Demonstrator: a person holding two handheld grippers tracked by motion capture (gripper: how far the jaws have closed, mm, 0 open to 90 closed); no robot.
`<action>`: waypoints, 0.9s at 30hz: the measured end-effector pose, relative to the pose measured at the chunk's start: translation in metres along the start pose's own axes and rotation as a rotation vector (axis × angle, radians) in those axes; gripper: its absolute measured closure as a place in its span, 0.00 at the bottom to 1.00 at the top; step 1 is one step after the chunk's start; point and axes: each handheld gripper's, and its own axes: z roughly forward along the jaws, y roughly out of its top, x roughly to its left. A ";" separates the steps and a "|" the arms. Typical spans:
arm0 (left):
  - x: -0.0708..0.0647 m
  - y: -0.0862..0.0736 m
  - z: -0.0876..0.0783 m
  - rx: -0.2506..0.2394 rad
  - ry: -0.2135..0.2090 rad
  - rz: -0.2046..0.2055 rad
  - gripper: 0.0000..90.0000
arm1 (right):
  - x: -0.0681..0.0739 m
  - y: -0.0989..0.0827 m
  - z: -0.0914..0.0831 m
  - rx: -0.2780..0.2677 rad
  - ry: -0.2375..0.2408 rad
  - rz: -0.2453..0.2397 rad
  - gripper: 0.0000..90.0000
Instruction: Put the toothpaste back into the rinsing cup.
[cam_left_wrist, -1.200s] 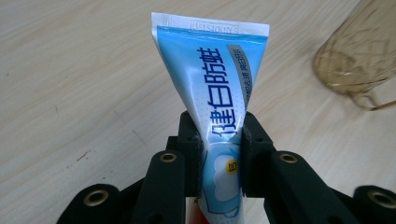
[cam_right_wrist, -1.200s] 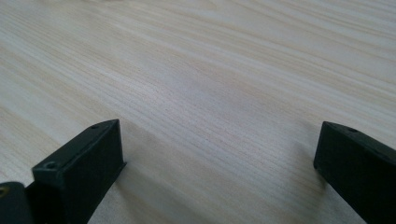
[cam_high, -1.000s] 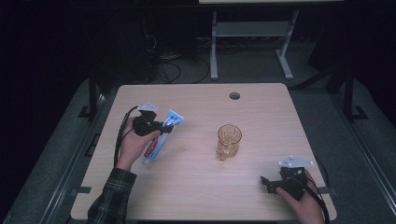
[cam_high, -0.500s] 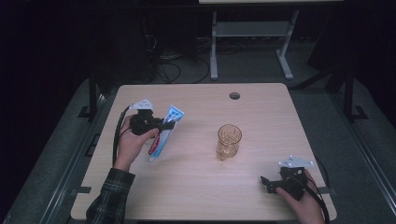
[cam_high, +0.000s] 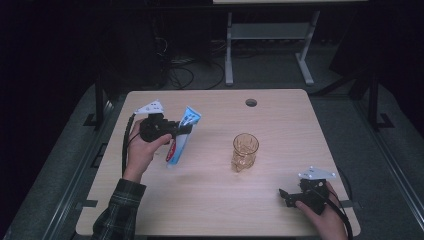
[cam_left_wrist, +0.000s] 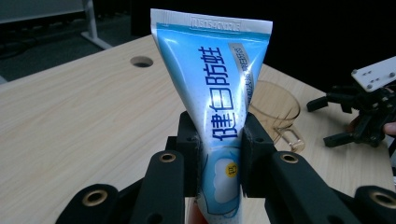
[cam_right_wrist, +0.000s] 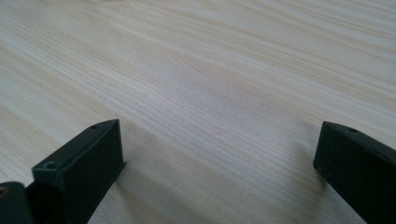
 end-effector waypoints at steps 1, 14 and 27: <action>-0.001 0.001 0.001 -0.003 -0.006 0.006 0.81 | 0.000 0.000 0.000 0.000 0.000 0.000 0.01; -0.019 0.021 0.013 -0.029 -0.059 0.051 0.81 | 0.000 0.000 0.000 -0.002 -0.001 -0.002 0.01; -0.036 0.043 0.031 -0.056 -0.111 0.094 0.81 | 0.000 0.000 0.000 0.000 0.001 0.000 0.01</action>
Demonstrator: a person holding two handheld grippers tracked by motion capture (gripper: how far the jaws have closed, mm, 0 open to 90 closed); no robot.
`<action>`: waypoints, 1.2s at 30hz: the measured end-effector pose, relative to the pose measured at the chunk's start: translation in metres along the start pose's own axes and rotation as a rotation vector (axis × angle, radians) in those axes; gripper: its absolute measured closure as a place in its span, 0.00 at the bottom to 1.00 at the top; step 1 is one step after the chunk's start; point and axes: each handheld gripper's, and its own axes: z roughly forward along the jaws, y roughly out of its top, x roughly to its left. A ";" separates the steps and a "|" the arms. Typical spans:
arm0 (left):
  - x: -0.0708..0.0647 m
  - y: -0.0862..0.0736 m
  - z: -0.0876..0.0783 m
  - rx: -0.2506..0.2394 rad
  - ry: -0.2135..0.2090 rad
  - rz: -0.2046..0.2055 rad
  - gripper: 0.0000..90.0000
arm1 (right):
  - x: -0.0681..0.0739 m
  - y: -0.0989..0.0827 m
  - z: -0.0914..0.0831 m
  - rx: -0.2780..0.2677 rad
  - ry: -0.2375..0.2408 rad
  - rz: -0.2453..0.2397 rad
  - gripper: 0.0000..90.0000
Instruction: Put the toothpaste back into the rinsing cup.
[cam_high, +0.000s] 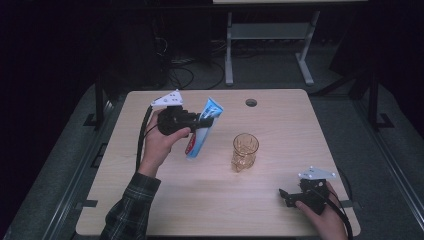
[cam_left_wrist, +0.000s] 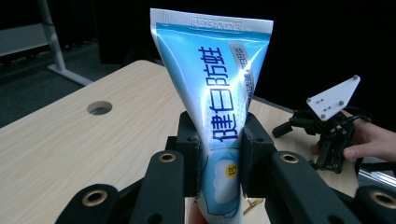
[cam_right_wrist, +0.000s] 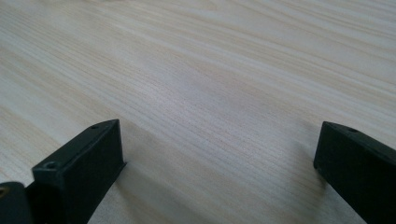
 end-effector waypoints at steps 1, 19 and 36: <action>-0.001 0.001 0.002 -0.001 -0.004 0.004 0.81 | 0.000 0.000 0.000 0.000 0.000 0.000 0.01; -0.015 0.021 0.033 -0.018 -0.067 0.044 0.81 | 0.000 0.000 0.000 0.000 0.002 0.001 0.01; -0.024 0.041 0.061 -0.052 -0.113 0.070 0.81 | 0.000 0.000 0.000 0.002 0.004 0.000 0.01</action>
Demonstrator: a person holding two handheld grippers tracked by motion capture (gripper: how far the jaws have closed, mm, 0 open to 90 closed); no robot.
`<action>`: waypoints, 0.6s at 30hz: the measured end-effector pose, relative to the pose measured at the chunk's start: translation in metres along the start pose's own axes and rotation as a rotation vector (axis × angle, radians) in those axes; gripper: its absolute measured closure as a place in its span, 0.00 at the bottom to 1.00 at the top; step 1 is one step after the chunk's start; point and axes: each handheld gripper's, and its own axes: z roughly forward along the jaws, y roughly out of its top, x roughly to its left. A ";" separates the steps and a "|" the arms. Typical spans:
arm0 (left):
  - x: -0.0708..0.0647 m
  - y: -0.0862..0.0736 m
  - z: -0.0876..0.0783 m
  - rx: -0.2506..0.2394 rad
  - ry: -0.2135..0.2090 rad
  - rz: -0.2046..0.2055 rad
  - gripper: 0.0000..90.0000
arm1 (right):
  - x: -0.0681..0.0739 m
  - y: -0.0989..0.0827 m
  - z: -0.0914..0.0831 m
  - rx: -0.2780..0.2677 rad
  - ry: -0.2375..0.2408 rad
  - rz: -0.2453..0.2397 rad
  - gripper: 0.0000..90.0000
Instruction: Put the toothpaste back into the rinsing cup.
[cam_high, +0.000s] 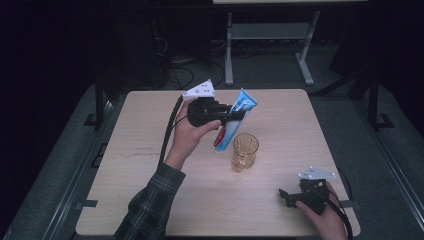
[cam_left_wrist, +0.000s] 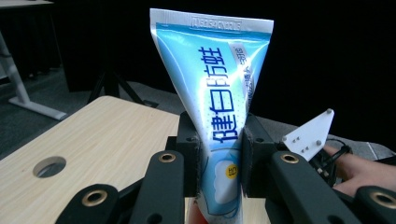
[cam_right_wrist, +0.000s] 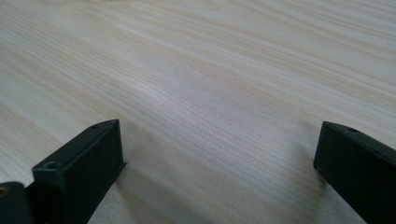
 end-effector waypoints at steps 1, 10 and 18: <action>0.000 0.001 0.002 0.001 -0.001 0.006 0.81 | 0.000 0.000 0.000 0.000 0.000 0.000 0.01; 0.002 0.006 0.022 -0.014 -0.024 0.019 0.81 | 0.000 0.000 0.000 0.000 0.004 -0.001 0.01; 0.005 0.009 0.039 -0.019 -0.036 0.021 0.81 | 0.000 0.000 0.000 0.001 0.005 -0.002 0.01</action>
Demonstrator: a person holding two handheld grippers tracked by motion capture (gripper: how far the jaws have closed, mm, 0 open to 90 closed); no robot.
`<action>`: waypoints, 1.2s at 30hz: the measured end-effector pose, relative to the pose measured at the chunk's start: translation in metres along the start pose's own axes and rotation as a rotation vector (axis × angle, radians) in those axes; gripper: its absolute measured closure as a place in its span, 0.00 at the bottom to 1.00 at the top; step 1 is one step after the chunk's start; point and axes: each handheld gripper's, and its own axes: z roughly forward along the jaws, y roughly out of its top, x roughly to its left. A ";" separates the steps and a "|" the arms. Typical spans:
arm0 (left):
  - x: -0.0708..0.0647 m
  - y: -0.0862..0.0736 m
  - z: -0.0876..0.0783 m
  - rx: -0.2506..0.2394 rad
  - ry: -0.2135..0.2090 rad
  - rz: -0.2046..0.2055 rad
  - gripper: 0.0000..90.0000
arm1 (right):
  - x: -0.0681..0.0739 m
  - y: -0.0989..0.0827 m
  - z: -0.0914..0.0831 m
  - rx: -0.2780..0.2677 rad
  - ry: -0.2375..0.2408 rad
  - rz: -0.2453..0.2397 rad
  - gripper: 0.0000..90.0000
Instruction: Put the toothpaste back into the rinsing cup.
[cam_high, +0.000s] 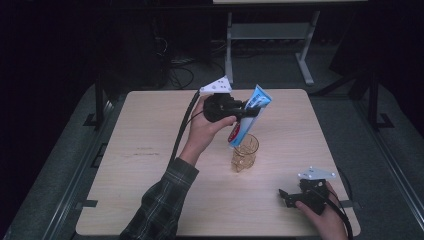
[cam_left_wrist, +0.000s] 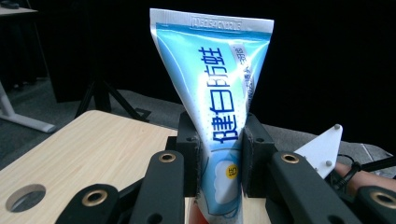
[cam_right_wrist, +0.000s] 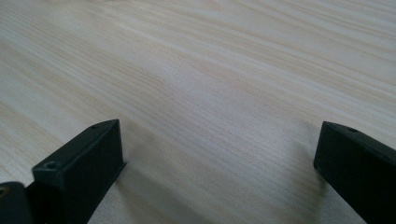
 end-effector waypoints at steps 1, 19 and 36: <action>0.000 0.000 0.002 -0.001 -0.004 0.000 0.81 | 0.000 0.000 0.000 0.000 0.001 0.000 0.01; 0.008 -0.009 0.024 0.001 -0.015 0.016 0.81 | 0.000 0.000 0.000 -0.002 0.006 -0.011 0.01; 0.014 -0.027 0.037 0.024 -0.029 0.012 0.81 | 0.000 0.000 0.000 -0.001 0.007 -0.014 0.01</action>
